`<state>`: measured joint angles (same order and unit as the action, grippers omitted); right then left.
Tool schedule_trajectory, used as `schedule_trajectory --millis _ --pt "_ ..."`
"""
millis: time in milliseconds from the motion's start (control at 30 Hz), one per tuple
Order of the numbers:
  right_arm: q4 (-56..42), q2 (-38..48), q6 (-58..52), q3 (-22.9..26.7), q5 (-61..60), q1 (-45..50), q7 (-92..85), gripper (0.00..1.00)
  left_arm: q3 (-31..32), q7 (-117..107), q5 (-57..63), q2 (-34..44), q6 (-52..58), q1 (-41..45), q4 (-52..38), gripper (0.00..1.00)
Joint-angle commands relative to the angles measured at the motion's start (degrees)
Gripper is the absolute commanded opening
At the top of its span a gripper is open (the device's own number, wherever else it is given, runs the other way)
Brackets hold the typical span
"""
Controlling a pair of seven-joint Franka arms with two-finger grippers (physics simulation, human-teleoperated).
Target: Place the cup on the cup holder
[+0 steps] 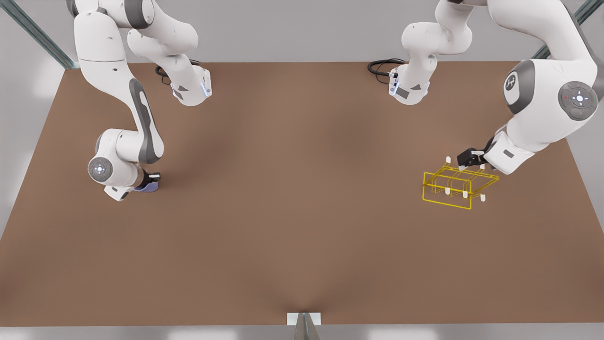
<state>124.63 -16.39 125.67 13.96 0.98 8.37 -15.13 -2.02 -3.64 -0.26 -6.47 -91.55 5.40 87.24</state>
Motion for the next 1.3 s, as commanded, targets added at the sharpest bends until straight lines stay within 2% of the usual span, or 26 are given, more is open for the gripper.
schedule_trajectory --millis 0,133,200,300,433,533,633,767,833,933,1000,1067,1267 --pt "-0.61 0.04 -3.59 -0.25 -0.18 0.25 -0.61 0.21 0.0 0.04 -0.01 0.06 0.06 0.13 0.03 1.0" --pt "-5.62 0.04 -10.27 -4.47 -5.19 0.95 -0.61 0.21 0.0 -0.14 -0.01 0.06 0.15 0.13 0.03 1.0" --pt "-8.52 -0.57 -12.82 -4.82 -9.32 3.41 -0.61 0.21 0.0 -1.45 -0.01 0.06 0.24 0.13 -0.06 1.0" --pt "-9.57 -1.54 -15.54 -7.46 -21.36 5.52 -0.78 0.21 0.09 -3.3 -0.01 0.06 0.24 0.22 -0.14 1.0" --pt "-13.27 -3.74 -19.85 -7.72 -31.82 7.54 -9.56 0.21 0.09 -3.04 -0.01 0.14 1.03 0.22 -0.23 1.0" --pt "-15.64 -7.34 -19.94 -7.72 -41.22 8.68 -23.27 0.21 0.0 -3.04 0.08 0.14 1.2 0.22 -0.32 1.0" --pt "-18.46 -9.01 -19.94 -7.72 -49.84 11.23 -28.99 0.21 0.09 -3.04 -0.01 0.14 1.2 0.22 -0.41 1.0" --pt "-21.18 -9.27 -19.94 -8.51 -59.59 13.51 -29.26 0.21 0.0 -3.04 -0.01 0.41 4.81 0.14 -1.73 1.0" --pt "-21.62 -12.08 -19.33 -8.51 -64.95 14.84 -29.43 0.21 -0.09 -3.12 -0.01 0.41 4.72 0.13 -1.73 1.0" --pt "-27.33 -18.94 -18.19 -8.51 -71.9 17.74 -29.52 0.21 -0.09 -3.13 0.87 0.41 4.63 0.05 -1.64 1.0" --pt "-28.65 -20.61 -15.72 -8.51 -74.8 19.41 -29.34 0.21 -0.18 -3.21 0.87 0.23 4.81 0.22 -1.64 1.0" --pt "-31.11 -22.2 -15.37 -8.51 -78.84 21.25 -29.26 0.21 -3.34 -3.21 0.69 0.14 4.81 0.84 -1.38 1.0" --pt "-38.76 -28.87 -8.61 -8.33 -87.37 26.17 -28.82 0.21 -3.43 -3.12 0.87 0.23 4.81 1.28 -0.76 1.0"
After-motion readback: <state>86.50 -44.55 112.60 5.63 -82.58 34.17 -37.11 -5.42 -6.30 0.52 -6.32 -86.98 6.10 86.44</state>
